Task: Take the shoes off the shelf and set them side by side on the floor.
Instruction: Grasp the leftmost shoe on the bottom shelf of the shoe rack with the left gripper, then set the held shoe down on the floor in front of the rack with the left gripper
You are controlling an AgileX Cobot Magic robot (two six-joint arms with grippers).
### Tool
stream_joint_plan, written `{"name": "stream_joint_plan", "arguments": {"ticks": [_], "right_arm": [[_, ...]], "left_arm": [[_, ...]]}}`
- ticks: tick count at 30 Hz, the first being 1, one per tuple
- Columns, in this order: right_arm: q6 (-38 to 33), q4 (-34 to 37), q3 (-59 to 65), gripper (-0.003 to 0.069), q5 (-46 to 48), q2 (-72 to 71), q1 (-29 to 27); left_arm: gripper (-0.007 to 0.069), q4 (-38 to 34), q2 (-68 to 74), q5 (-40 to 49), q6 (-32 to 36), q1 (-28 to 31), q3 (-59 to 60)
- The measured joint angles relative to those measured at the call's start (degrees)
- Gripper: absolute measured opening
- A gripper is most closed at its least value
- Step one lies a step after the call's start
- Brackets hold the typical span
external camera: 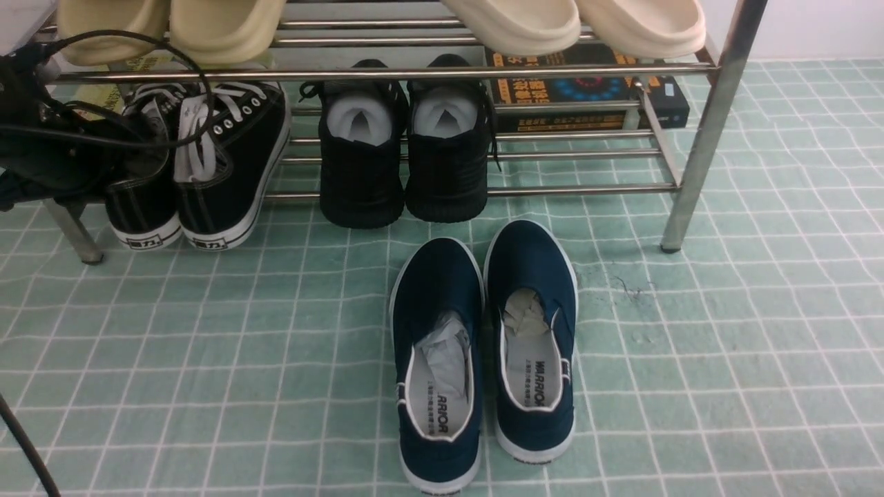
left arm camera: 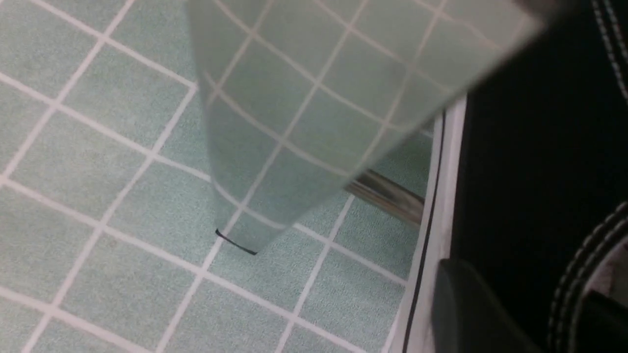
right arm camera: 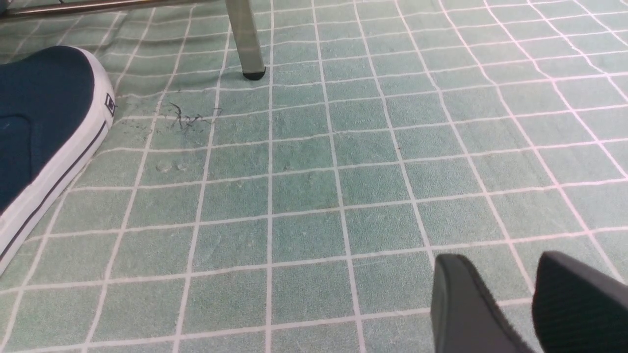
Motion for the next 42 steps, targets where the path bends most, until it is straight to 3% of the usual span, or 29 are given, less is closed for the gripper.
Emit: {"name": "stream_joint_plan", "arguments": {"ticks": [6,13,20,22,28,32,42], "right_arm": [[0.0,0.0,0.0,0.0237,0.0,0.0,0.0],[0.0,0.0,0.0,0.0237,0.0,0.0,0.0],[0.0,0.0,0.0,0.0237,0.0,0.0,0.0],[0.0,0.0,0.0,0.0237,0.0,0.0,0.0],[0.0,0.0,0.0,0.0237,0.0,0.0,0.0],[0.0,0.0,0.0,0.0237,0.0,0.0,0.0],[0.0,0.0,0.0,0.0237,0.0,0.0,0.0]], "left_arm": [[0.0008,0.1,-1.5,4.5,2.3,0.0,0.0],[0.0008,2.6,-13.0,22.6,3.6,0.0,0.2],[0.001,10.4,-31.2,41.5,3.2,0.0,1.6],[0.001,10.4,-33.8,42.7,1.7,0.0,4.2],[0.001,10.4,-35.5,34.8,-4.0,0.0,17.2],[0.001,10.8,-33.3,23.0,-8.5,0.0,26.5],[0.001,14.1,-24.0,13.9,-11.8,0.0,30.5]]}}
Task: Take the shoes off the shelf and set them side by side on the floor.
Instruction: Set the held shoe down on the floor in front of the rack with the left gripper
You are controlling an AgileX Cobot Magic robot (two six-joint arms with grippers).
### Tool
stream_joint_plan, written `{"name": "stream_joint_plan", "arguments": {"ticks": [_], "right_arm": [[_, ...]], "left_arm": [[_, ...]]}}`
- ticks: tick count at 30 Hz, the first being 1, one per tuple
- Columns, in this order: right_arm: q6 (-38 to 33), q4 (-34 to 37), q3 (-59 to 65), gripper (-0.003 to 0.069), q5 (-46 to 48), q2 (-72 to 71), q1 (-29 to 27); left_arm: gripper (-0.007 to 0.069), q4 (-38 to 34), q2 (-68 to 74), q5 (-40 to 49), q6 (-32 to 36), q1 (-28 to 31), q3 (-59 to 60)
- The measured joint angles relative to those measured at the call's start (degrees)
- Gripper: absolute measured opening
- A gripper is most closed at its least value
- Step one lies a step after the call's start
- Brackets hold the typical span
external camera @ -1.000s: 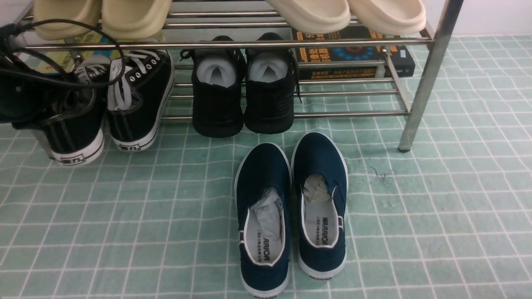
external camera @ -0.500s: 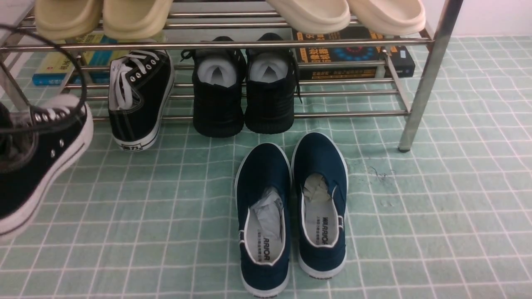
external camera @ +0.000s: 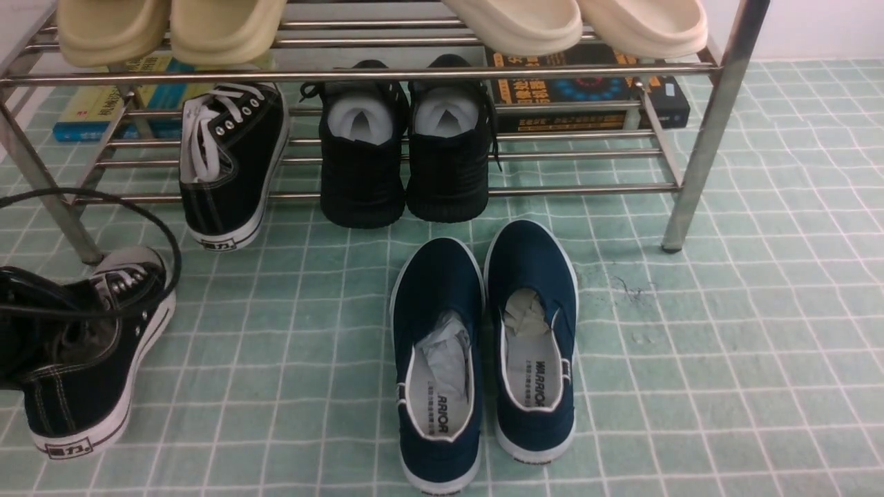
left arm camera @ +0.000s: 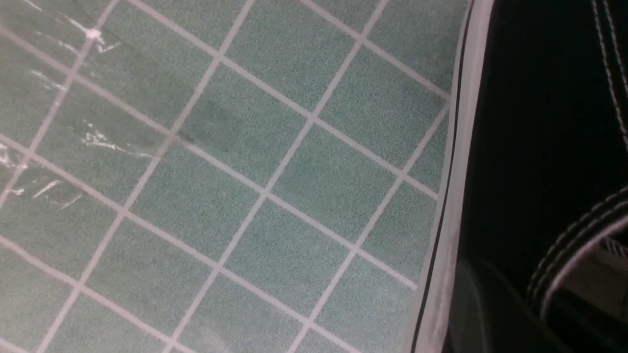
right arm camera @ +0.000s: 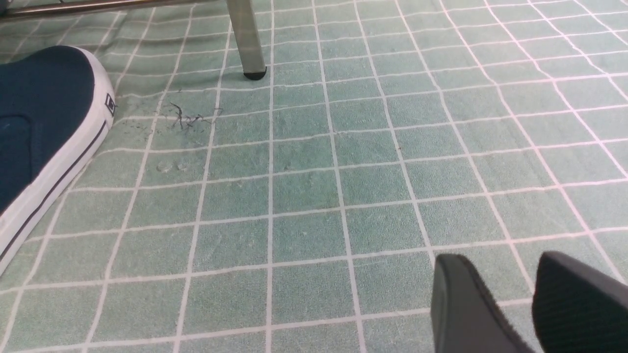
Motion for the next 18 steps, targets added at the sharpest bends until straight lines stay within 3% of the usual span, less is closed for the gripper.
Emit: {"name": "stream_joint_plan", "arguments": {"ticks": [11,18], "right_arm": [[0.0,0.0,0.0,0.0237,0.0,0.0,0.0],[0.0,0.0,0.0,0.0237,0.0,0.0,0.0]], "left_arm": [[0.0036,0.8,2.1,1.0,0.7,0.0,0.0],[0.0174,1.3,2.1,3.1,0.6,0.0,-0.4]]}}
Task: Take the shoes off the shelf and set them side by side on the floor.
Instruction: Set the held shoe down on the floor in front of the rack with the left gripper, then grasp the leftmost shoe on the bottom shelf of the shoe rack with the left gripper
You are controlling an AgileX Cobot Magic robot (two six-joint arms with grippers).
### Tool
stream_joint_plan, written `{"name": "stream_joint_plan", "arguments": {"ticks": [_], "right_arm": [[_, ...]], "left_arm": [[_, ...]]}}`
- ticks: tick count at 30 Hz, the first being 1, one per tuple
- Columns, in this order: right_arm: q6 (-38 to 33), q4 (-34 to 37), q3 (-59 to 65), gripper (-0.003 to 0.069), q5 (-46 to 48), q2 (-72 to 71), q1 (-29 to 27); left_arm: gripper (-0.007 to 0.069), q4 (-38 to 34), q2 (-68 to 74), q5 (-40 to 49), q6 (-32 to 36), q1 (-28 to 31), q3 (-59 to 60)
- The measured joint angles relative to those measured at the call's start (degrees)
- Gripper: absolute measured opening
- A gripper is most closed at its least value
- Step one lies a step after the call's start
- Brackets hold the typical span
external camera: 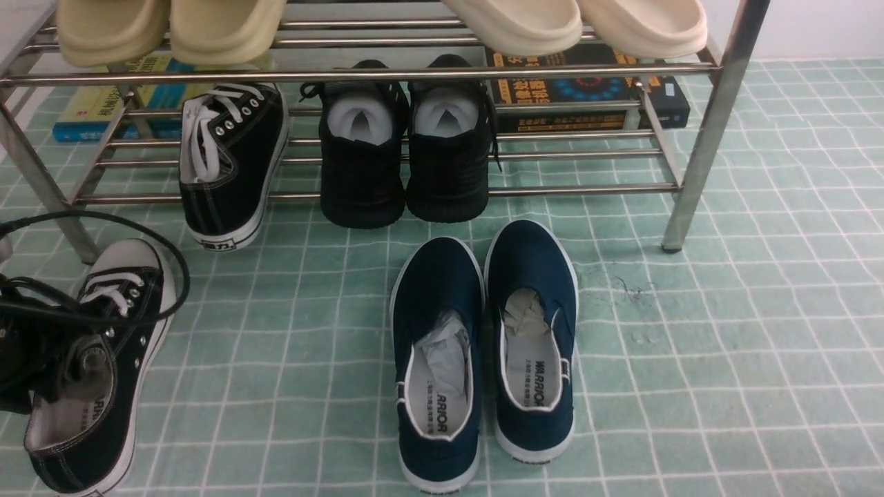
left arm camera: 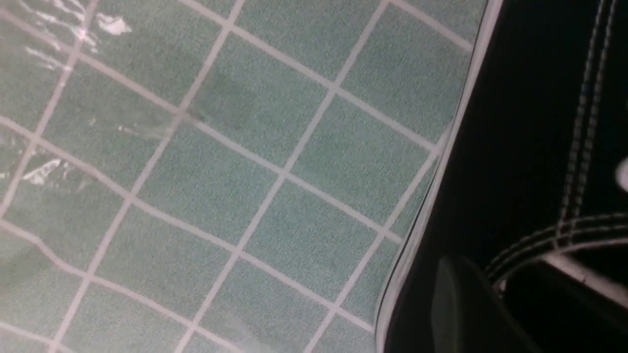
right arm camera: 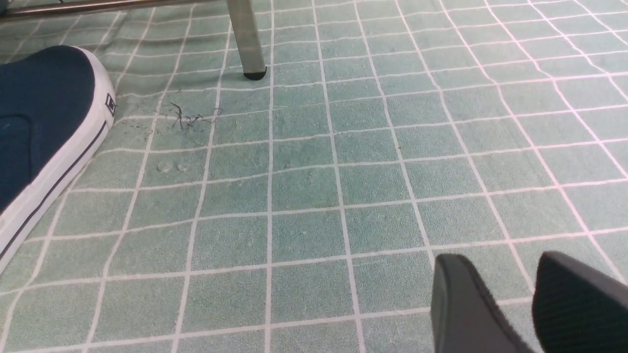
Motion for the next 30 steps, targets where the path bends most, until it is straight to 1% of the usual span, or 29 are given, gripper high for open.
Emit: {"name": "stream_joint_plan", "arguments": {"ticks": [1,2,3,4,5,9,12,14,15,16,17,18,21,22,23,24,25,26,27,30], "right_arm": [[0.0,0.0,0.0,0.0239,0.0,0.0,0.0],[0.0,0.0,0.0,0.0239,0.0,0.0,0.0],[0.0,0.0,0.0,0.0239,0.0,0.0,0.0],[0.0,0.0,0.0,0.0239,0.0,0.0,0.0],[0.0,0.0,0.0,0.0239,0.0,0.0,0.0],[0.0,0.0,0.0,0.0239,0.0,0.0,0.0],[0.0,0.0,0.0,0.0239,0.0,0.0,0.0],[0.0,0.0,0.0,0.0239,0.0,0.0,0.0],[0.0,0.0,0.0,0.0239,0.0,0.0,0.0],[0.0,0.0,0.0,0.0239,0.0,0.0,0.0],[0.0,0.0,0.0,0.0239,0.0,0.0,0.0],[0.0,0.0,0.0,0.0239,0.0,0.0,0.0],[0.0,0.0,0.0,0.0239,0.0,0.0,0.0],[0.0,0.0,0.0,0.0239,0.0,0.0,0.0],[0.0,0.0,0.0,0.0239,0.0,0.0,0.0],[0.0,0.0,0.0,0.0239,0.0,0.0,0.0],[0.0,0.0,0.0,0.0239,0.0,0.0,0.0],[0.0,0.0,0.0,0.0239,0.0,0.0,0.0],[0.0,0.0,0.0,0.0239,0.0,0.0,0.0],[0.0,0.0,0.0,0.0239,0.0,0.0,0.0]], "left_arm": [[0.0232,0.0,-0.1,2.8,0.0,0.0,-1.2],[0.0262,0.0,-0.2,4.6,0.0,0.0,-2.3],[0.0274,0.0,-0.4,5.3,0.0,0.0,-2.8],[0.0313,0.0,-0.9,8.6,0.0,0.0,-5.5],[0.033,0.0,-1.1,10.4,0.1,0.0,-7.5],[0.0352,-1.4,-1.4,14.1,0.1,0.0,-14.6],[0.0356,-4.2,-1.4,12.8,0.1,0.0,-19.5],[0.0356,-5.9,-1.4,11.4,0.4,0.0,-20.7],[0.0356,-9.3,-1.4,9.3,2.1,0.0,-22.7],[0.0356,-11.0,-1.4,8.7,3.0,0.0,-23.4],[0.0356,-11.0,-1.4,8.6,3.3,0.0,-23.5],[0.0356,-14.6,-1.4,7.8,5.6,0.0,-24.7],[0.0357,-21.6,-0.1,7.5,12.3,0.0,-27.3],[0.0358,-22.5,0.0,7.5,12.8,0.0,-27.5],[0.0357,-25.6,1.6,7.3,17.1,0.0,-29.0],[0.0359,-27.0,2.5,7.0,19.1,0.0,-29.6],[0.0359,-27.0,2.8,6.8,19.5,0.0,-29.7],[0.0363,-28.8,4.9,5.7,22.4,0.0,-30.9],[0.037,-30.1,6.5,4.9,23.7,0.0,-31.8],[0.0377,-31.9,10.5,3.5,24.7,0.0,-34.0]]}}
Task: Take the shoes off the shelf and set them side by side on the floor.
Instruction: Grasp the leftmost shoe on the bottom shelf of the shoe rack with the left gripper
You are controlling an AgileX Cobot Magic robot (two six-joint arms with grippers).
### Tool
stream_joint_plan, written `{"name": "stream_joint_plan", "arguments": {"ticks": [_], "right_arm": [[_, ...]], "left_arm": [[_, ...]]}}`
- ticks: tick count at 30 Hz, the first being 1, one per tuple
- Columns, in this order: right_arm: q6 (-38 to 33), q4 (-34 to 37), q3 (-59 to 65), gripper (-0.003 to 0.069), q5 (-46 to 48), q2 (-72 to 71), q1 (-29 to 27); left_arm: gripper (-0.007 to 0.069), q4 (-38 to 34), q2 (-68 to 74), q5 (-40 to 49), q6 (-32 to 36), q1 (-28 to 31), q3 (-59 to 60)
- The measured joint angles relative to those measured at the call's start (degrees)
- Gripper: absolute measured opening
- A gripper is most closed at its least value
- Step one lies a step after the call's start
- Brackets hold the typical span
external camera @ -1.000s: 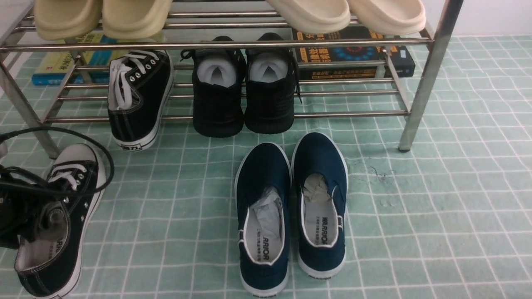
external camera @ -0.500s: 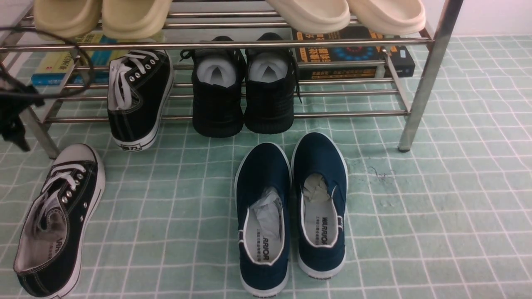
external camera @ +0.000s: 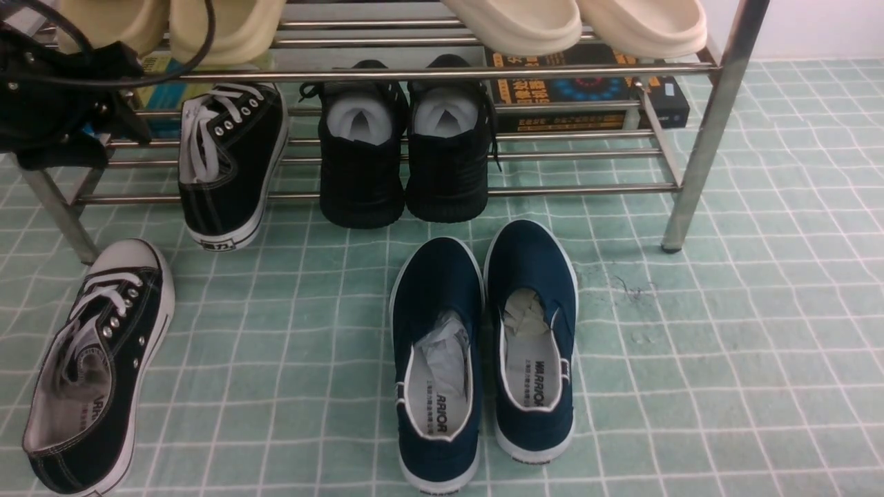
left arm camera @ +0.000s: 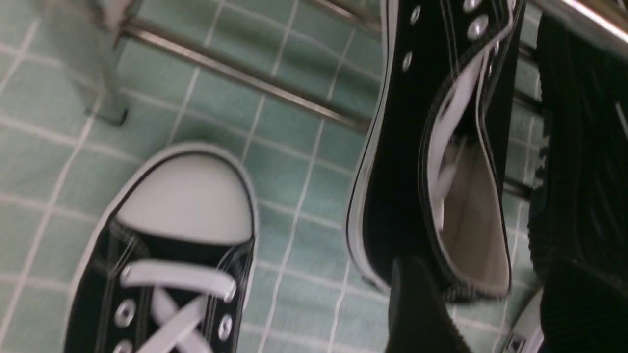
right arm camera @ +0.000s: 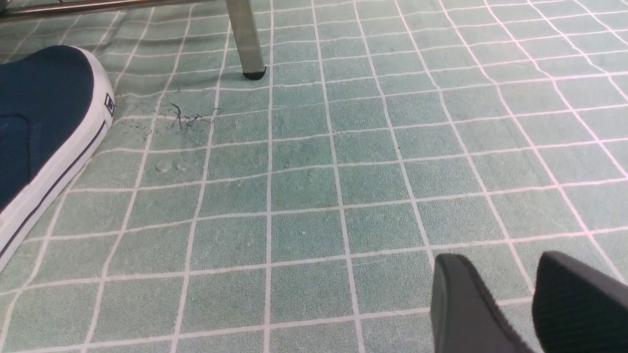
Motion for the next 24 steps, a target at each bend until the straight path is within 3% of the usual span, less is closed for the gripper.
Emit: {"name": "stream_joint_plan", "arguments": {"ticks": [7,15,24], "right_arm": [[0.0,0.0,0.0,0.0239,0.0,0.0,0.0],[0.0,0.0,0.0,0.0239,0.0,0.0,0.0],[0.0,0.0,0.0,0.0239,0.0,0.0,0.0]], "left_arm": [[0.0377,-1.5,7.7,-2.4,1.2,0.0,-2.3],[0.0377,-7.0,12.9,-5.3,9.8,0.0,-2.3],[0.0366,-8.5,14.3,-5.7,11.0,0.0,-2.3]]}}
